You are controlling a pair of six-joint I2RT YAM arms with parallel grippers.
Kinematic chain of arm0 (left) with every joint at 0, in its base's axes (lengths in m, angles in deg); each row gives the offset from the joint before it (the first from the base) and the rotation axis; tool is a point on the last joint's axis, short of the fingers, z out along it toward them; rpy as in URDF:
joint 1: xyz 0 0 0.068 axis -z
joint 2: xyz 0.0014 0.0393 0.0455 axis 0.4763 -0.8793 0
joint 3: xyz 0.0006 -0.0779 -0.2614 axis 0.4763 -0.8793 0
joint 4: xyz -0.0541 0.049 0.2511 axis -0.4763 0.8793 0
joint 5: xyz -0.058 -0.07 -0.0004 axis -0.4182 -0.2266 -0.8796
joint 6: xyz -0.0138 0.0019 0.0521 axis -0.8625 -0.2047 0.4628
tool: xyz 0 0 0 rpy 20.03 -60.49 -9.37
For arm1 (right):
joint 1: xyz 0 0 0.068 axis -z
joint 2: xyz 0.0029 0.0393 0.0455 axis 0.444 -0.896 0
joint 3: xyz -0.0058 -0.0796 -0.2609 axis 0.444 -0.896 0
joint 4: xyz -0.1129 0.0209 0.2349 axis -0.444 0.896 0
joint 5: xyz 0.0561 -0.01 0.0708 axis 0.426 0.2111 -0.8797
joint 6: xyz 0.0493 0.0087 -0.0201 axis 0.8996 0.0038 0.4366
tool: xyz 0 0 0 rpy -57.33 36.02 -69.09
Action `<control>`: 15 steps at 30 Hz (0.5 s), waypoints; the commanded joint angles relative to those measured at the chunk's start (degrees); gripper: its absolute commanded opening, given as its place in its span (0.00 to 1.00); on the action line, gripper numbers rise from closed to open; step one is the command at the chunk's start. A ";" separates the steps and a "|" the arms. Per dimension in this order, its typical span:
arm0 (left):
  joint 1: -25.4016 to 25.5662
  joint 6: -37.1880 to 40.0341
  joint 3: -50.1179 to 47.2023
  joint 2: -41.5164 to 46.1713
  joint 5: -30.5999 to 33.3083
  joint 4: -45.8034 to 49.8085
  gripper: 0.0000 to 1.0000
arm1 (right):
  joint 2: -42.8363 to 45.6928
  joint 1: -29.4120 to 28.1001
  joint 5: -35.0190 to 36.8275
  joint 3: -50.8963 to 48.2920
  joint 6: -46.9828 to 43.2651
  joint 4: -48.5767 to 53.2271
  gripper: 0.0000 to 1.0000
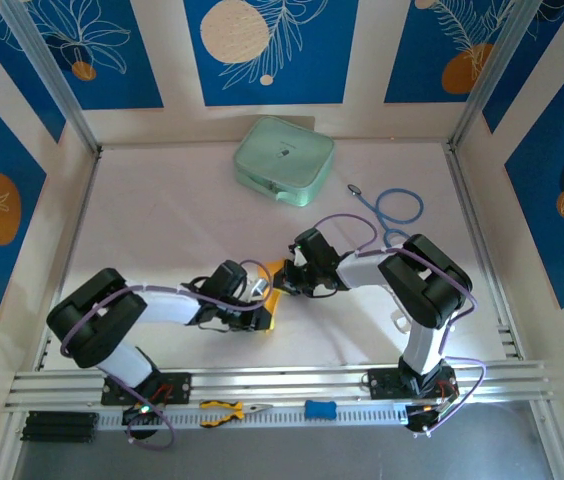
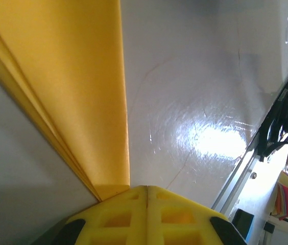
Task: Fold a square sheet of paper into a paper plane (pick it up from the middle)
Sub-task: Fold the wing at the bottom-center of the table.
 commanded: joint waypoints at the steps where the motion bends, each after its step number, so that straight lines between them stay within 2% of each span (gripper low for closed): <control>1: 3.16 -0.72 -1.99 0.59 -2.24 6.89 0.00 | -3.45 0.00 7.10 -3.42 1.08 11.72 0.08; 8: 3.63 -1.19 -3.24 2.69 -0.40 9.57 0.00 | -3.72 0.00 7.10 -3.69 1.25 11.32 0.08; 11: 4.07 -2.62 -4.22 3.84 -1.30 7.91 0.00 | -3.90 0.00 7.10 -3.80 1.01 11.29 0.07; 13: 4.23 -3.77 -5.06 7.70 -1.30 6.69 0.00 | -3.82 -0.15 7.08 -3.90 1.08 11.19 0.07; 15: 4.03 -3.05 -4.55 14.28 0.49 10.23 0.00 | -3.60 -0.18 6.93 -4.23 1.61 10.88 0.07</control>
